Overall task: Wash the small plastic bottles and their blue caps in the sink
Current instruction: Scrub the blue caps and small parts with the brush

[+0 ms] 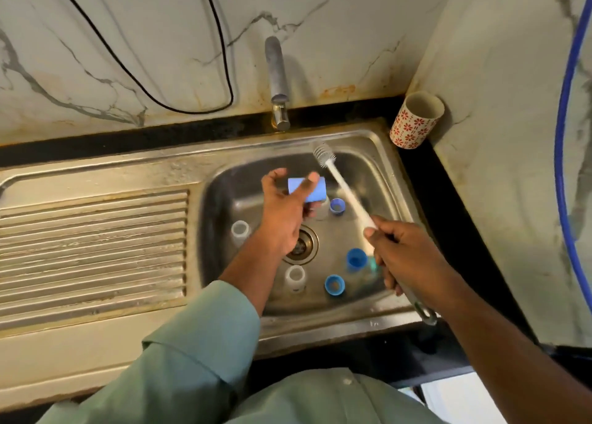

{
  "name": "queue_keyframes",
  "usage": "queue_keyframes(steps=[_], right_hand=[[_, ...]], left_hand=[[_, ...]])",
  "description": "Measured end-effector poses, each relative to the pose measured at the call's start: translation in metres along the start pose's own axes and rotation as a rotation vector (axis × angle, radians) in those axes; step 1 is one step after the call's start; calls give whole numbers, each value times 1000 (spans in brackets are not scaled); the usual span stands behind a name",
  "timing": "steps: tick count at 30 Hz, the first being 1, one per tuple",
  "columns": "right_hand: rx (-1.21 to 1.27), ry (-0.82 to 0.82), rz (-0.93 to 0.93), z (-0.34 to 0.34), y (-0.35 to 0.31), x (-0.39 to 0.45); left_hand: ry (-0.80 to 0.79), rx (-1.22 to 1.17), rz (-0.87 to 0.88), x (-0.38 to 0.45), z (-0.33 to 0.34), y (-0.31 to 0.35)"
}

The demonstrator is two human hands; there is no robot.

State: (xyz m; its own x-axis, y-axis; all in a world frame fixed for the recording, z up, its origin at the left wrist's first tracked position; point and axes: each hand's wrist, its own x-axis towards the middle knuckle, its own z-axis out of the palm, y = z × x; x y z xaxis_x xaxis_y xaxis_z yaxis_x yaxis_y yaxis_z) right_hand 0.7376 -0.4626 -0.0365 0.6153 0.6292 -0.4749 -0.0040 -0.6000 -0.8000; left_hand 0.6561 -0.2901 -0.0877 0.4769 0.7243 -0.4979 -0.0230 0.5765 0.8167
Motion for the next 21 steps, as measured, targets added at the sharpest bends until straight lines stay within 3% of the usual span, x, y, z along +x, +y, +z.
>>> queue_keyframes(steps=[2, 5, 8, 13, 19, 21], right_hand=[[27, 34, 10, -12, 6, 11], [-6, 16, 33, -25, 15, 30], [-78, -4, 8, -30, 22, 46], [-128, -29, 15, -35, 25, 65], [-145, -47, 58, -38, 35, 80], [-135, -46, 68, -39, 37, 80]], left_hand=[[-42, 256, 67, 18, 4, -23], [-173, 842, 177, 48, 16, -64], [-291, 1327, 141, 70, 24, -102], [-456, 1554, 45, 85, 26, -132], [-559, 1706, 50, 93, 23, -138], [-573, 1868, 117, 94, 23, -136]])
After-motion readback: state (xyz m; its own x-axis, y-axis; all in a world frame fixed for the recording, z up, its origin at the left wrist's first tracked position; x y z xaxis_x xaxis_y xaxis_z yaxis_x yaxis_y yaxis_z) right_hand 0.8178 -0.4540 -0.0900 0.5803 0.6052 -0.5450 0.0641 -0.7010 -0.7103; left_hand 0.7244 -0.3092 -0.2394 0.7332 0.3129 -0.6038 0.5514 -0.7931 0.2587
